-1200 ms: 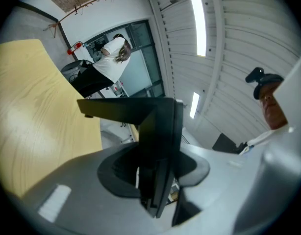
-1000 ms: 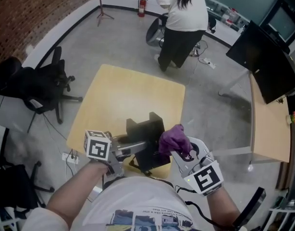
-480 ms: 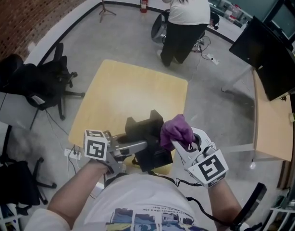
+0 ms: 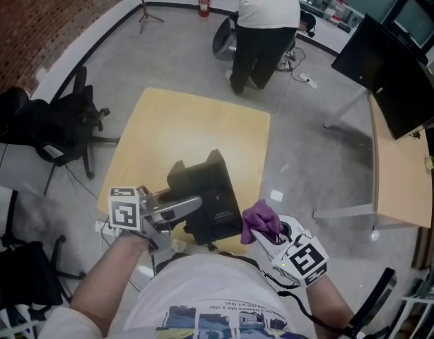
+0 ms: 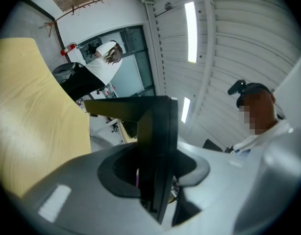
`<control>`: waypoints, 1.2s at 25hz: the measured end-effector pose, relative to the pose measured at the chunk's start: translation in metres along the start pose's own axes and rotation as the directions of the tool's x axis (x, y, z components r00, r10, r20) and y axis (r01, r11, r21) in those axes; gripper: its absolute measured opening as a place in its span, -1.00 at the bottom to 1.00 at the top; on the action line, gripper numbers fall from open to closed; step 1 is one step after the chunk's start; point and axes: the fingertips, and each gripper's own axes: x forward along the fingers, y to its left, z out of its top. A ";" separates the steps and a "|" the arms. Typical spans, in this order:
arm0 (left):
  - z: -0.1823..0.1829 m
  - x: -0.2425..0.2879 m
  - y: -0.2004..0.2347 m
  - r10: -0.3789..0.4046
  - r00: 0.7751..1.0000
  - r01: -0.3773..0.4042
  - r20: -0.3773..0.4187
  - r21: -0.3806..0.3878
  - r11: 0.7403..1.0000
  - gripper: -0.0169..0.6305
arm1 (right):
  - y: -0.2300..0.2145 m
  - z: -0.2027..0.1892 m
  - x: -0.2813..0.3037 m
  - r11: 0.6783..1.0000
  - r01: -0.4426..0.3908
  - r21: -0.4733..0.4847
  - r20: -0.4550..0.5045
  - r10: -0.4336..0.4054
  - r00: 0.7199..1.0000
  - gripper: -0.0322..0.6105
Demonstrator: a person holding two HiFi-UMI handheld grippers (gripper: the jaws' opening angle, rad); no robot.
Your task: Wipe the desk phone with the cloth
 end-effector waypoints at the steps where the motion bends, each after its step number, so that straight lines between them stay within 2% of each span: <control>1: 0.001 0.001 -0.001 -0.002 1.000 0.002 -0.002 0.001 1.000 -0.39 | 0.001 -0.005 0.000 1.000 -0.011 -0.002 -0.016 0.011 1.000 -0.58; 3: -0.001 0.002 -0.001 0.008 1.000 -0.008 -0.024 0.010 1.000 -0.39 | -0.002 -0.010 -0.002 1.000 -0.016 -0.010 -0.033 0.016 0.999 -0.58; 5: -0.008 0.004 0.000 0.030 0.997 -0.028 -0.067 0.029 0.999 -0.39 | -0.015 -0.005 -0.009 1.000 0.015 -0.020 -0.023 -0.016 1.000 -0.58; 7: -0.016 0.006 0.000 0.033 0.994 -0.030 -0.104 0.034 0.999 -0.39 | -0.030 0.015 -0.018 0.999 0.041 -0.031 0.026 -0.040 0.999 -0.58; 9: -0.021 0.008 -0.003 0.020 0.991 -0.016 -0.129 0.034 0.999 -0.39 | -0.038 0.050 -0.024 0.998 0.032 -0.048 0.117 -0.026 0.993 -0.58; 14: -0.039 0.022 -0.016 -0.003 0.981 0.011 -0.193 0.042 0.999 -0.39 | -0.045 0.132 -0.040 0.992 -0.021 -0.124 0.281 0.056 0.958 -0.58; 18: -0.050 0.030 -0.024 -0.021 0.974 0.030 -0.225 0.037 0.999 -0.39 | -0.033 0.180 -0.037 0.974 -0.148 -0.174 0.376 0.204 0.904 -0.58; 20: -0.054 0.033 -0.028 -0.032 0.970 0.042 -0.240 0.037 0.998 -0.39 | -0.028 0.177 -0.024 0.955 -0.211 -0.206 0.314 0.269 0.911 -0.58; 23: -0.058 0.037 -0.035 -0.052 0.965 0.068 -0.257 0.054 0.996 -0.39 | -0.033 0.160 -0.003 0.937 -0.273 -0.217 0.226 0.320 0.920 -0.58; 27: -0.065 0.040 -0.039 -0.059 0.963 0.075 -0.261 0.051 0.996 -0.38 | -0.040 0.141 0.013 0.916 -0.365 -0.169 0.158 0.390 0.907 -0.58; 30: -0.068 0.042 -0.044 -0.063 0.962 0.079 -0.264 0.050 0.996 -0.38 | -0.048 0.128 0.024 0.907 -0.401 -0.131 0.124 0.416 0.901 -0.58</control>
